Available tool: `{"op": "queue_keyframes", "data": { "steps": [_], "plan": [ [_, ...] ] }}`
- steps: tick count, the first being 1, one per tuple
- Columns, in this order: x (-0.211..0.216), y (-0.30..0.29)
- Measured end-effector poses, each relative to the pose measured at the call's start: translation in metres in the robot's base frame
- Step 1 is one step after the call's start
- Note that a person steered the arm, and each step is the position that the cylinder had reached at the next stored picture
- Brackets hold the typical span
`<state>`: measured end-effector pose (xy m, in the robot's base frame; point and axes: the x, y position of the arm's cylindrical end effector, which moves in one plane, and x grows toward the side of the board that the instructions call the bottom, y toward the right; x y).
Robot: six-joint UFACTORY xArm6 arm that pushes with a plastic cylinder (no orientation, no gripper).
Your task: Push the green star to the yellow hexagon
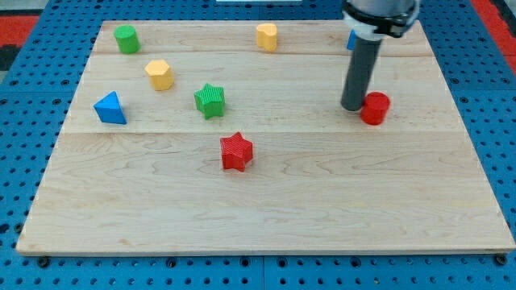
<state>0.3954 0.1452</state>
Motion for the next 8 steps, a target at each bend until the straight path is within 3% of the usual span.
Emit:
{"op": "queue_keyframes", "data": {
  "steps": [5, 8],
  "plan": [
    [0.000, -0.033],
    [0.000, -0.091]
  ]
}}
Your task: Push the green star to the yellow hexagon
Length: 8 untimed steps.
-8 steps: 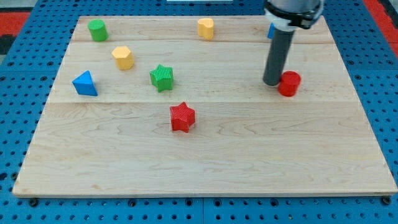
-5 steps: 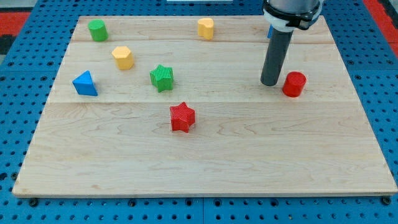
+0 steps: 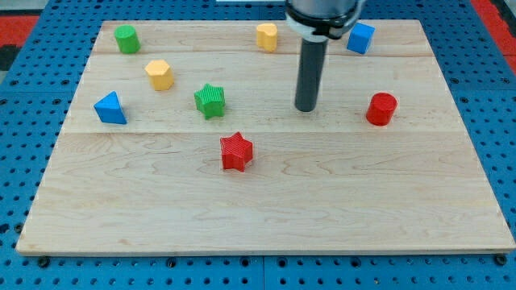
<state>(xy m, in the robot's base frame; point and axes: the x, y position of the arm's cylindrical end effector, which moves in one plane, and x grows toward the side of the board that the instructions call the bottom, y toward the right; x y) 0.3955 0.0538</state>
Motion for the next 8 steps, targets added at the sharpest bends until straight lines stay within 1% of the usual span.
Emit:
{"op": "queue_keyframes", "data": {
  "steps": [2, 3, 4, 5, 6, 7, 8],
  "plan": [
    [0.000, -0.106],
    [0.000, -0.141],
    [0.000, -0.130],
    [-0.014, -0.134],
    [-0.057, -0.150],
    [-0.083, -0.218],
    [-0.097, -0.280]
  ]
}}
